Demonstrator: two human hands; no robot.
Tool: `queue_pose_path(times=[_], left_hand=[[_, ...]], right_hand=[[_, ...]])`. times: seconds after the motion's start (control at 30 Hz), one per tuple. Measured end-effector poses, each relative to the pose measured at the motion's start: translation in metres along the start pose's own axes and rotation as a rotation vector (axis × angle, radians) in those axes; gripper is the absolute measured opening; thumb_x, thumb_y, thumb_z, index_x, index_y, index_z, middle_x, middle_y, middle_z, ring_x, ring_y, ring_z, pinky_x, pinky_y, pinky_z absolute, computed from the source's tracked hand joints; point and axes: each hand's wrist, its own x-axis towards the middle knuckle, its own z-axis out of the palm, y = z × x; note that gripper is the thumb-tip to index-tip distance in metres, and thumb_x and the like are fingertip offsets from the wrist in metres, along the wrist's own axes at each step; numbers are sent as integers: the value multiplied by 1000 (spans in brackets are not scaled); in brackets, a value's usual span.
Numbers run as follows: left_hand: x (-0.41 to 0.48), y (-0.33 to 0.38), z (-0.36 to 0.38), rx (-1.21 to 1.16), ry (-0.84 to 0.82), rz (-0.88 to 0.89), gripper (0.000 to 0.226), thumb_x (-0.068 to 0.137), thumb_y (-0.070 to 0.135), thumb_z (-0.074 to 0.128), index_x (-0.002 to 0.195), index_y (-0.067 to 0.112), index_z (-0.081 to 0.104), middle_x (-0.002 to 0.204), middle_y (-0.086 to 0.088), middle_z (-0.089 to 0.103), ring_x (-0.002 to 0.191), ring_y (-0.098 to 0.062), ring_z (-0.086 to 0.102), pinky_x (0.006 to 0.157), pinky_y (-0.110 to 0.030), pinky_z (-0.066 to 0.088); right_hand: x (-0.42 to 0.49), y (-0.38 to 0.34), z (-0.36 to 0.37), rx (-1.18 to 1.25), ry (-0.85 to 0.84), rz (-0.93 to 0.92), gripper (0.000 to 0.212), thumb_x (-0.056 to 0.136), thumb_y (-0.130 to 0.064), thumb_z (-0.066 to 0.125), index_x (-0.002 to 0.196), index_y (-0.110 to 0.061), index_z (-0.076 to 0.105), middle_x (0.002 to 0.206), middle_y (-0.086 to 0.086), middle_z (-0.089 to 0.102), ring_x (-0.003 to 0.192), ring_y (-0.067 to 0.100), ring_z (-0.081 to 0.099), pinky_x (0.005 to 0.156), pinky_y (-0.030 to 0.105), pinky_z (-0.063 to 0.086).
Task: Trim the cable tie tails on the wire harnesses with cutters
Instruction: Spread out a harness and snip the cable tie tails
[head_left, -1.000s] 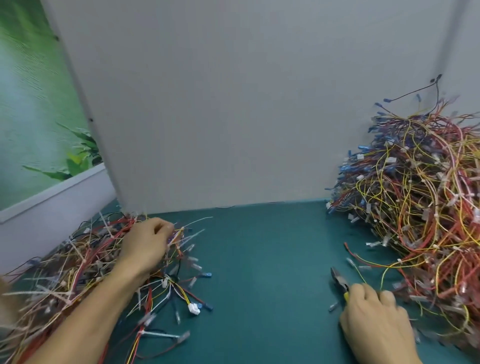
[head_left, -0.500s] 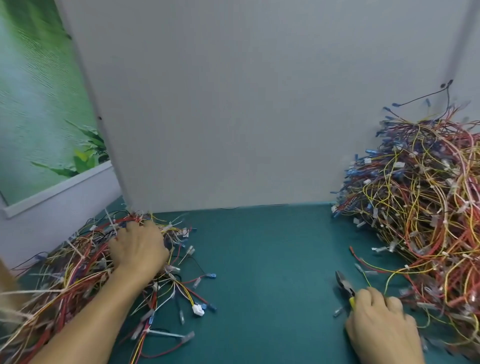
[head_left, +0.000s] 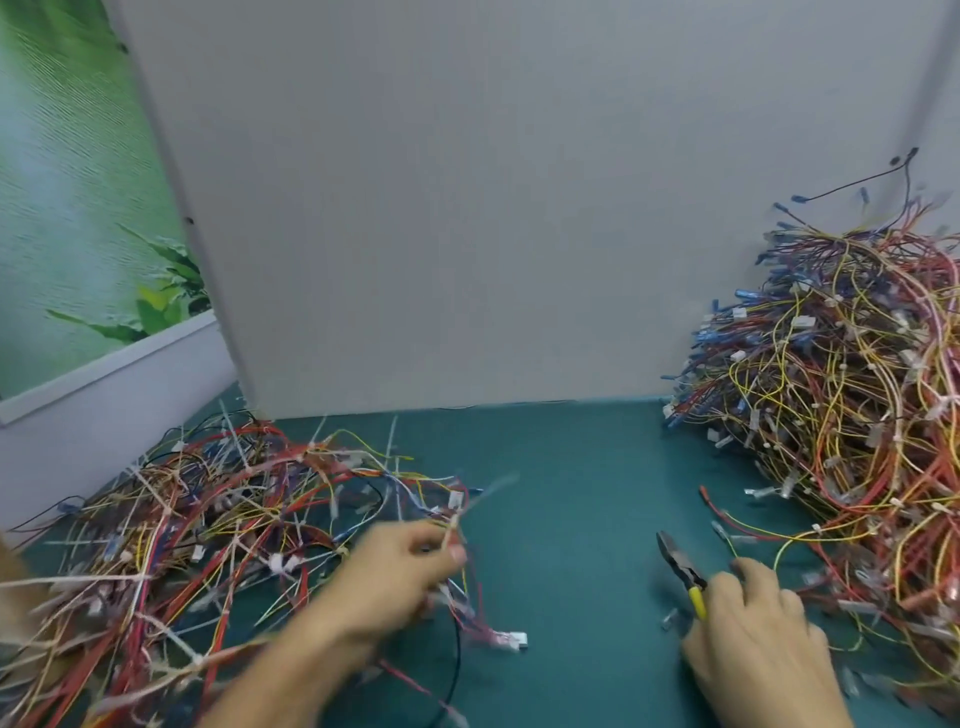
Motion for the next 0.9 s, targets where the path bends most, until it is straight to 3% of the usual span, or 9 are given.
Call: queue_pose_path(times=[0.1,0.2,0.3,0.4,0.5,0.63,0.7,0.8,0.9], left_hand=[[-2,-23,29,36,105,124,8,84,14,69,87,21,68,67,4,58,58,-7,51,64,-24,44],[-7,-27,44,84,183,242,16,82,17,72,87,31,67,86,7,64,81,-8,60,84,-27,47],[-13,-28,54,151,231,366,27,79,15,75,92,37,66,92,10,58,87,0,57,86,-19,43],[-17,-27,58,210,243,472,34,77,12,76,97,38,67,87,9,55,83,0,54,78,-11,39],[-20,-23,60,322,174,529,43,81,24,73,114,46,57,96,10,51,92,3,52,87,-13,39],[-27,-12,59,590,-20,429,88,75,65,59,146,49,9,130,17,36,127,2,34,104,-14,29],[-30,-7,52,669,-116,394,103,64,78,55,147,48,2,134,21,31,131,1,28,108,-18,26],[-26,0,41,877,-217,415,104,73,74,57,151,35,1,145,14,25,137,-7,20,115,-28,21],[-27,10,32,1022,-340,441,70,95,53,39,153,25,12,157,4,20,144,-11,17,118,-28,15]], right_hand=[[2,2,-9,195,-80,-40,22,92,-43,46,91,-24,35,108,-5,47,106,20,47,80,31,37],[2,-2,-18,660,-104,-25,26,85,-25,64,78,-14,41,70,1,54,74,19,52,66,31,38],[1,-19,-27,1080,-182,-40,32,80,-19,77,80,-6,48,57,2,58,53,15,53,55,29,43],[12,-43,-32,1480,-329,60,32,81,-12,75,98,-8,48,60,8,57,47,18,48,45,29,39],[23,-68,-36,1562,-473,69,28,84,-17,72,105,-10,54,68,10,66,48,17,45,45,27,34],[32,-84,-35,1530,-531,59,19,85,-16,73,97,-6,61,71,14,60,52,18,46,44,26,36],[34,-84,-34,1542,-574,31,21,81,-11,75,98,-7,62,70,14,57,56,22,47,46,27,38],[32,-79,-30,1535,-653,-78,43,64,-11,83,103,-10,65,76,9,64,66,25,52,55,30,41],[31,-74,-24,1591,-627,-107,45,59,-11,75,103,-9,66,81,11,65,70,27,54,62,37,42]])
